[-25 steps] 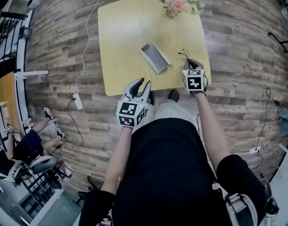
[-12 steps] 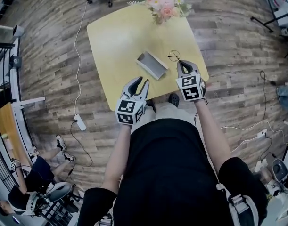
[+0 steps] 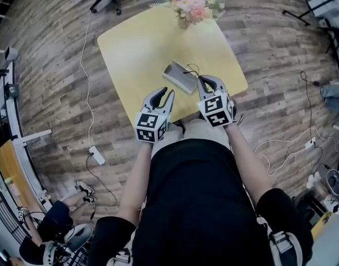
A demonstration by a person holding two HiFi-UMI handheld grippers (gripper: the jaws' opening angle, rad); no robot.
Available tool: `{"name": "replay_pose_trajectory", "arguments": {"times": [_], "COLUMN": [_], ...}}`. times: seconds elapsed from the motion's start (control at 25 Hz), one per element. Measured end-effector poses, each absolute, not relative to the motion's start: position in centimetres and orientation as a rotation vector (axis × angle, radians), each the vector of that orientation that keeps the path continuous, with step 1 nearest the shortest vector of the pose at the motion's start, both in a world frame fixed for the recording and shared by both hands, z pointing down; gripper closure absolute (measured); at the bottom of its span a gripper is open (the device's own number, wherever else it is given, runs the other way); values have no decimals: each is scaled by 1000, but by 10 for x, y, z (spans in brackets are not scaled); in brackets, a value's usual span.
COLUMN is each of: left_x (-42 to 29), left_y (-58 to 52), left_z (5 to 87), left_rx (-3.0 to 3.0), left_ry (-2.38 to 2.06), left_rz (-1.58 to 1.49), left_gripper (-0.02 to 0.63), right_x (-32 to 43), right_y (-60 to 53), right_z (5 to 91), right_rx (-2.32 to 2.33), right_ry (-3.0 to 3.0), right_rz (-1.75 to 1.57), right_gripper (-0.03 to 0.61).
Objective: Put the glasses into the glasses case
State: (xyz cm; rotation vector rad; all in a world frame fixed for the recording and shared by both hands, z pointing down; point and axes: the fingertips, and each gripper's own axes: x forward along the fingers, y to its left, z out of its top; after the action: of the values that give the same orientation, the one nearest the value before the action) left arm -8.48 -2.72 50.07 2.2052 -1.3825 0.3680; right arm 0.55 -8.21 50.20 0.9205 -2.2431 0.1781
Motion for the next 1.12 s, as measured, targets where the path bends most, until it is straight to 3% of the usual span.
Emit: {"name": "replay_pose_trajectory", "arguments": {"times": [1.12], "left_x": [-144], "left_y": [-29], "left_z": [523], "left_rx": [2154], "left_ry": [-1364], "left_rz": [355], "left_gripper": [578], "right_x": [-72], "right_y": [-91], "right_z": [599], "right_rx": [768], "right_ry": [-2067], "right_rz": [115], "right_gripper": [561]}}
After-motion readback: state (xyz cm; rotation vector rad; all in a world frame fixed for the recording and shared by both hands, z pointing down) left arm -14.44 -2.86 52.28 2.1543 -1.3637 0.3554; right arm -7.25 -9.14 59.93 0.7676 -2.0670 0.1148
